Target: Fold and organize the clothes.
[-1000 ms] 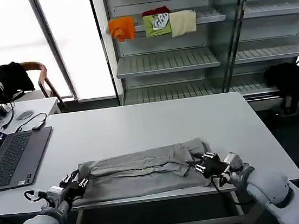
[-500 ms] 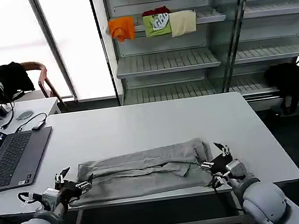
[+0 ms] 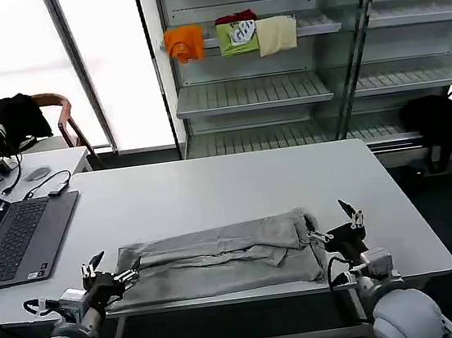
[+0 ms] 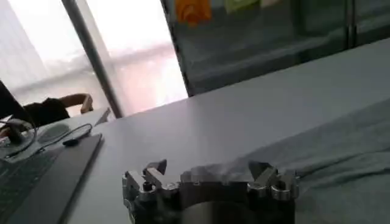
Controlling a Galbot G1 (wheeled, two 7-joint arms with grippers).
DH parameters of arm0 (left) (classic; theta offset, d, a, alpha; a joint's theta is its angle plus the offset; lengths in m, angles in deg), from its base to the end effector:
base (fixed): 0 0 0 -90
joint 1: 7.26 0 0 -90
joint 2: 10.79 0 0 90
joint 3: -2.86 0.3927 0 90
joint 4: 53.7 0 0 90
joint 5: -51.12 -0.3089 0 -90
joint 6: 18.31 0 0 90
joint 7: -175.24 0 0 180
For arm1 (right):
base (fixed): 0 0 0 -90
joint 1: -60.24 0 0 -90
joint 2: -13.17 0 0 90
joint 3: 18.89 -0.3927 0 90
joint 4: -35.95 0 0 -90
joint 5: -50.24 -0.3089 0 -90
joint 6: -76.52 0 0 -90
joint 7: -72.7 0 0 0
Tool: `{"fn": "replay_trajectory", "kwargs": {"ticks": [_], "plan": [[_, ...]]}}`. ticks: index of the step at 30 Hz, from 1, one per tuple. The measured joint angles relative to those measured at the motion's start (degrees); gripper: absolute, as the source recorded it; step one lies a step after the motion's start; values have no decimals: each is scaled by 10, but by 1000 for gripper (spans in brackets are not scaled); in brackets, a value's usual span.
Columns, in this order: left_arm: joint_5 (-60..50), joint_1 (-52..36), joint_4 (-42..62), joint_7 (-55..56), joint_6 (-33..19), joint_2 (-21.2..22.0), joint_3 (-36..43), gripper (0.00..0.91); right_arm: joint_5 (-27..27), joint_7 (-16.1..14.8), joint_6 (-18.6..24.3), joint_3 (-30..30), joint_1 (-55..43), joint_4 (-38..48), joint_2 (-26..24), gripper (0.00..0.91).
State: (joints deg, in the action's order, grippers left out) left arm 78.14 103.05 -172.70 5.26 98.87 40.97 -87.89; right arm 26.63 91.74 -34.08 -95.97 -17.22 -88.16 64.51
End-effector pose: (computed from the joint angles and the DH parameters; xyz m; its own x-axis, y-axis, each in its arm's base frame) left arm 0.1879 0.1531 -0.2707 -0.9308 0.0316 0.3642 0.1191 0.9681 0.2204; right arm 0.1984 -0.0925 -0.2563 -0.9808 -0.1292 0.1460 -0.1606 0.9600 -0.2294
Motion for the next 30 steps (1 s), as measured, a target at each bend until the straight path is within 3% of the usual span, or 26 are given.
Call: {"fn": "replay_trajectory", "kwargs": {"ticks": [9,18,19,21,22,23,30], "plan": [[24,-2,46,17,-49,54,-6,907,-45,-41,96,-71,50,33,8,907],[50,-5,79,25,-72,88,-13,907,-75,-61,154,-123,90,51,14,907],[53,-6,83,26,-74,92,-12,655,-77,-62,158,-126,93,52,15,907],[58,-9,88,26,-78,98,-9,363,-80,-64,164,-132,98,53,16,907],[60,-9,91,26,-81,101,-8,171,-82,-64,167,-135,100,53,17,907],[61,-10,93,26,-83,104,-7,60,-84,-65,170,-138,102,54,17,907],[78,-13,105,29,-90,119,0,10,-90,-69,184,-150,107,59,18,907]]}}
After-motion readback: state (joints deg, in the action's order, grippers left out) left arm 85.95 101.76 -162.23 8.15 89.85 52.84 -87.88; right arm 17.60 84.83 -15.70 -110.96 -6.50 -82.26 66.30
